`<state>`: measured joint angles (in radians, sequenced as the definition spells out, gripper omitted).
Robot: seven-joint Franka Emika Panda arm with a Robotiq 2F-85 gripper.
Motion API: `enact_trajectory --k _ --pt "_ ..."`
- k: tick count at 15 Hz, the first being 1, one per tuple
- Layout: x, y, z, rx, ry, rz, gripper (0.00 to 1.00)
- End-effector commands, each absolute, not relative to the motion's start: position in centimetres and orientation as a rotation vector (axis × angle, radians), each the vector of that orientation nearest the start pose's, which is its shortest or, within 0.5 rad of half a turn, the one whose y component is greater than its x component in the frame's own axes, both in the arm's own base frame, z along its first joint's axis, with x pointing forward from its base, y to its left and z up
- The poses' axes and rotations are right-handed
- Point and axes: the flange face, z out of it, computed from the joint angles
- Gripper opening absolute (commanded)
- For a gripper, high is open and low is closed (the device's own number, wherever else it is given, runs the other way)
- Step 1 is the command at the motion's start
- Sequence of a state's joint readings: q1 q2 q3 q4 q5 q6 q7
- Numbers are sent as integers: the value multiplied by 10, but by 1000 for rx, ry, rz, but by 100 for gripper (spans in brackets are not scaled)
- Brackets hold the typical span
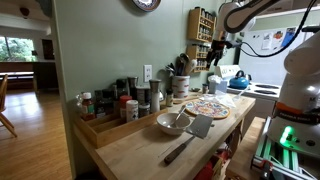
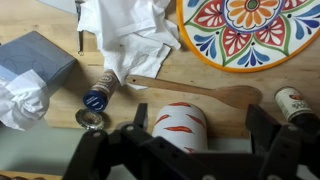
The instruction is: Put the wooden spoon in the silver container
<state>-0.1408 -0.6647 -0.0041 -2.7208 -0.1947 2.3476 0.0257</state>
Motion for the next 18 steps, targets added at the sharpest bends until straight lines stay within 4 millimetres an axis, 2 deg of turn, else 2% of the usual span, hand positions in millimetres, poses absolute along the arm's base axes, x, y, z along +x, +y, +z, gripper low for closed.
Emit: enact_trajectory --k 1,12,13,16,18 --pt "359 -55 450 -3279 88 -464 100" --pt "359 -55 450 -3279 88 -464 100" --pt "365 -54 448 -3262 130 -434 100" --pt "380 -39 438 -3254 257 -354 100" --pt "387 -24 429 -3262 274 -359 100"
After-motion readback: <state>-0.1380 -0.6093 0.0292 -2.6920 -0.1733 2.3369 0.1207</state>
